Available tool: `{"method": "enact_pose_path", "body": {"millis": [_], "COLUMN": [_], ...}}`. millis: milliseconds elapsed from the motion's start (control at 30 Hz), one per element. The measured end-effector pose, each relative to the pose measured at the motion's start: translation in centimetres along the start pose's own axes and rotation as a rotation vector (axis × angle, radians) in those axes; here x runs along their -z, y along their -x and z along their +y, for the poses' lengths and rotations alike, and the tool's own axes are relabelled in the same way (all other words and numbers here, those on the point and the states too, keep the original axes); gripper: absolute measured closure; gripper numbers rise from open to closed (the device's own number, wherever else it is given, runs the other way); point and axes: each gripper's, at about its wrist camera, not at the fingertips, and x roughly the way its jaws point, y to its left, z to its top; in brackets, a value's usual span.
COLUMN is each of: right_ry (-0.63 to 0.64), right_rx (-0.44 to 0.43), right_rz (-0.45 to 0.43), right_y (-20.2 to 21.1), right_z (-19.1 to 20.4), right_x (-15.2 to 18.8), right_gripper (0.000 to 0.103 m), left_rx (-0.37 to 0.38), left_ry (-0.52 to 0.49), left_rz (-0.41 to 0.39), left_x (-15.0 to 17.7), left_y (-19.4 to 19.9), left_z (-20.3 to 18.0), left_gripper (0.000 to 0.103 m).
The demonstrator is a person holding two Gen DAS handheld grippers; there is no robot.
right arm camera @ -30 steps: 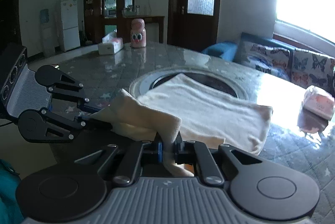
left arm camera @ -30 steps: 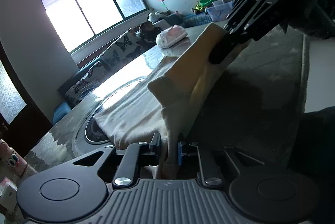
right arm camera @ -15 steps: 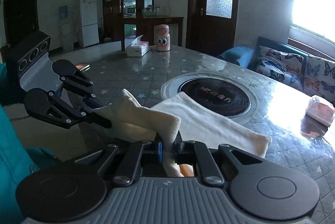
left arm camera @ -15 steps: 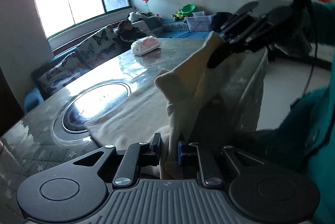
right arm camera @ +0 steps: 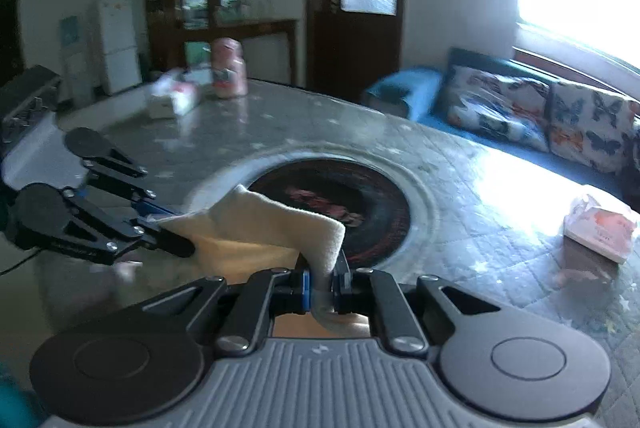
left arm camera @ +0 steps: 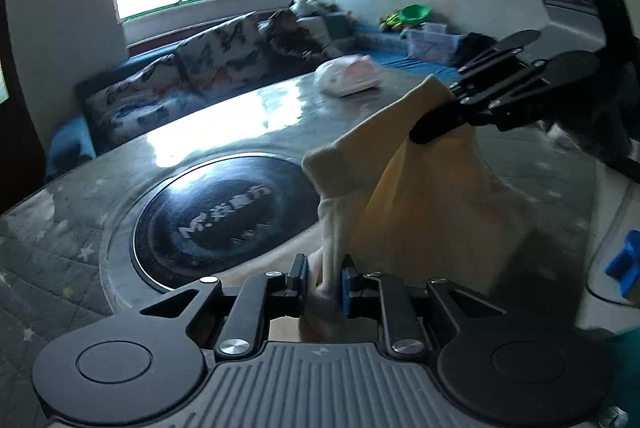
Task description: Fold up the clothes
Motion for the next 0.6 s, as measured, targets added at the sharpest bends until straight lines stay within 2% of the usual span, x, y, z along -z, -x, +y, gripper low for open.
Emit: {"method": "enact_pose_path", "body": {"millis": [100, 200, 300, 433, 500, 600], "right_ry": [-0.033, -0.075, -0.118, -0.175, -0.182, -0.172], "right_rx": [0.045, 0.077, 0.111, 0.139, 0.173, 0.199], "right_rz": [0.034, 0.058, 0.067, 0.035, 0.014, -0.02], "right_y": [-3.4, -5.6, -7.1, -6.0, -4.9, -2.9], "right_z": [-1.0, -1.6, -2.0, -2.8, -2.8, -2.3], "right_x": [0.7, 2.2, 3.8, 4.2, 4.2, 4.3], "right_gripper": [0.093, 0.088, 0.072, 0.068, 0.067, 0.067], "left_rx": [-0.04, -0.086, -0.136, -0.2, -0.262, -0.312], "left_ry": [0.068, 0.095, 0.113, 0.145, 0.145, 0.182], "left_rz": [0.015, 0.01, 0.004, -0.001, -0.004, -0.011], "left_x": [0.2, 0.6, 1.0, 1.0, 0.9, 0.9], "left_y": [-2.7, -3.7, -4.0, -4.0, -3.9, -3.3], "left_z": [1.5, 2.0, 2.1, 2.3, 2.3, 2.5], "left_gripper": [0.075, 0.069, 0.057, 0.047, 0.046, 0.045]}}
